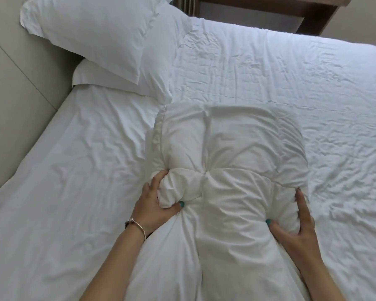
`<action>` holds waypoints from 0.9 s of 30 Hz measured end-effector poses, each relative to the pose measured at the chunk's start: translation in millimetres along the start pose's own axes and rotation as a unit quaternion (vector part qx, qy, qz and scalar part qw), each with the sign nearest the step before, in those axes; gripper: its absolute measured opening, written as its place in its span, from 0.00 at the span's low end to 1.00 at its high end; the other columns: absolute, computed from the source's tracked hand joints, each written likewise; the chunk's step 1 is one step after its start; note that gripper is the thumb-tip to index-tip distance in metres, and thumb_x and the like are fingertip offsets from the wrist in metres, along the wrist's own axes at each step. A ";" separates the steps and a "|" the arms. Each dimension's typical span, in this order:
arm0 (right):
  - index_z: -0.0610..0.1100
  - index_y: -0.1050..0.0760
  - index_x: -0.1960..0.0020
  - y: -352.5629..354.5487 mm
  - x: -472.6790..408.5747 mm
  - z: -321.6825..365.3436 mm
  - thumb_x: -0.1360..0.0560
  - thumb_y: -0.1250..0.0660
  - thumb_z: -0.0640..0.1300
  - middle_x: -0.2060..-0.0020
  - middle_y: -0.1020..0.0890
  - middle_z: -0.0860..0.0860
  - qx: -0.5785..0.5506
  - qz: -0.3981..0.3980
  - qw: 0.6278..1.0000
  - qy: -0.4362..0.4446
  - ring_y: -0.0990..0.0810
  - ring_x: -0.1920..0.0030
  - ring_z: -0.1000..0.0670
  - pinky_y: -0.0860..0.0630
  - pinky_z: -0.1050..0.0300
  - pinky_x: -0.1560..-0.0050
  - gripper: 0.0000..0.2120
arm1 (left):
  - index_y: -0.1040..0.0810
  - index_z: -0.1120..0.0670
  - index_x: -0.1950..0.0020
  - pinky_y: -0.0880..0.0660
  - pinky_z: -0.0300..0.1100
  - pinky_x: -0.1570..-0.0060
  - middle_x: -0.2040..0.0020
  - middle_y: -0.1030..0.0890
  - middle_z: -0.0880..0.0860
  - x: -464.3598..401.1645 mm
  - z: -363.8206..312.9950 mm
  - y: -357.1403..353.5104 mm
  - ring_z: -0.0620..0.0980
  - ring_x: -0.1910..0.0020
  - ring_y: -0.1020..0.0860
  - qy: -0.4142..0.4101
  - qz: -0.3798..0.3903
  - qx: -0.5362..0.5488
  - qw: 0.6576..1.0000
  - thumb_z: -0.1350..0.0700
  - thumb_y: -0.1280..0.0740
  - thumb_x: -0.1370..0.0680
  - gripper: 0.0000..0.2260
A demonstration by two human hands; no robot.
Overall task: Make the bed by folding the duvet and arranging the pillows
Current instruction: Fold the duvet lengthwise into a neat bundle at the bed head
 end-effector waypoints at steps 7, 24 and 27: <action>0.74 0.46 0.29 -11.5 34.7 108.2 0.36 0.22 0.47 0.45 0.31 0.50 0.005 0.037 0.996 0.076 0.30 0.47 0.54 0.33 0.56 0.44 0.48 | 0.43 0.28 0.34 0.28 0.43 0.47 0.45 0.31 0.48 60.0 -63.5 93.9 0.48 0.48 0.27 -0.045 -0.096 -0.007 0.994 0.43 0.22 0.37 0.40; 0.81 0.56 0.33 -286.2 114.8 306.3 0.51 0.30 0.76 0.28 0.40 0.43 -0.033 0.194 0.976 0.089 0.38 0.28 0.43 0.35 0.40 0.31 0.53 | 0.41 0.25 0.34 0.29 0.45 0.40 0.41 0.31 0.51 28.6 60.1 417.7 0.50 0.44 0.27 0.004 -0.148 -0.069 0.986 0.36 0.28 0.46 0.43; 0.79 0.57 0.32 -335.7 127.7 289.5 0.50 0.29 0.74 0.37 0.35 0.41 -0.037 0.183 0.980 0.066 0.35 0.32 0.43 0.32 0.45 0.36 0.55 | 0.43 0.23 0.35 0.31 0.42 0.41 0.41 0.32 0.49 10.9 99.4 438.5 0.48 0.44 0.28 0.010 -0.116 -0.082 0.990 0.38 0.27 0.44 0.41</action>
Point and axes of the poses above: each hand's wrist, its own x-axis away from the middle knuckle, its own y-axis out of the back of the hand, z = x × y, the point moved 7 cm from there along -x, towards the middle knuckle
